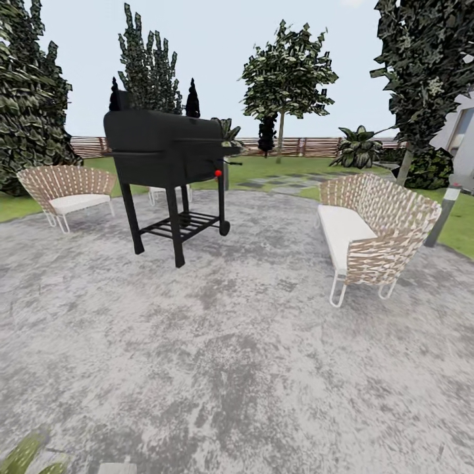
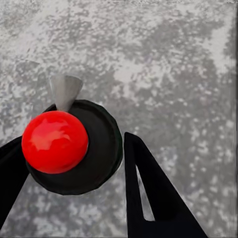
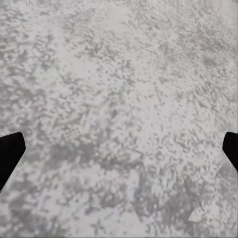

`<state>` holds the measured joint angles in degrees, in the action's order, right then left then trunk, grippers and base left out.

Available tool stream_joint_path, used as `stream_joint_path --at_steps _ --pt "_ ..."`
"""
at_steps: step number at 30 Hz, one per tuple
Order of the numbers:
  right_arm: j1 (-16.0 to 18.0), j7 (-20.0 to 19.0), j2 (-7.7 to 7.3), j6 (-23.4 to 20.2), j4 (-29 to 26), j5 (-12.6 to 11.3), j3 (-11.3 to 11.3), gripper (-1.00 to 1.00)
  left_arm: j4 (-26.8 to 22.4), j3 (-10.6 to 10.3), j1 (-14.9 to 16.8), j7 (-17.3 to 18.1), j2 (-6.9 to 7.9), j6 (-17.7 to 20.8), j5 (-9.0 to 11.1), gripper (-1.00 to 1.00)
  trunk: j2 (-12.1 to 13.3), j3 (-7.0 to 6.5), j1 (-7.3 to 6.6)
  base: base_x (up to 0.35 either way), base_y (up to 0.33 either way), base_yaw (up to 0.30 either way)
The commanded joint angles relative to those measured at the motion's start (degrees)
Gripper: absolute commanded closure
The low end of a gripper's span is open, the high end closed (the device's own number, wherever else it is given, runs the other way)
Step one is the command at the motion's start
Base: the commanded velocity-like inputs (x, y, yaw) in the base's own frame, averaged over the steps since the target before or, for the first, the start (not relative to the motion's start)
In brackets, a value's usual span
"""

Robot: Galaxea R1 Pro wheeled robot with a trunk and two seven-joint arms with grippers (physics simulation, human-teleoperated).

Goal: Pick up the pesticide atomizer in the garden and spray insectifuge to fully cover both potted plants in the garden.

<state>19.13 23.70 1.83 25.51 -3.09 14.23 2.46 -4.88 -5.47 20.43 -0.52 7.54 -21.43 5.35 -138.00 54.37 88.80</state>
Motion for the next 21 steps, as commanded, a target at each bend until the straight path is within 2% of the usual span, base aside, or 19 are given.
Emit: stream_joint_path --at_steps 1,12,18,21 --pt "0.0 0.3 0.02 0.1 0.1 0.5 0.3 -1.0 0.0 -0.5 0.0 -0.1 0.02 -0.2 0.5 1.0 0.0 0.06 0.02 0.32 -0.127 0.0" --pt "0.0 0.3 0.02 0.1 0.0 0.5 0.3 -1.0 0.0 -0.5 0.0 -0.1 0.1 -0.2 0.5 1.0 0.0 0.06 0.02 0.323 -0.119 0.0" --pt "0.0 0.3 0.02 0.1 0.0 0.5 0.3 -1.0 0.0 -0.4 0.0 -0.1 0.19 -0.2 0.6 1.0 0.0 0.06 0.02 0.338 -0.019 0.011" --pt "0.0 0.3 0.02 0.1 0.0 0.5 0.3 -1.0 0.0 -0.4 0.0 -0.1 0.19 -0.2 0.6 1.0 0.0 0.06 0.02 0.34 -0.001 0.183"
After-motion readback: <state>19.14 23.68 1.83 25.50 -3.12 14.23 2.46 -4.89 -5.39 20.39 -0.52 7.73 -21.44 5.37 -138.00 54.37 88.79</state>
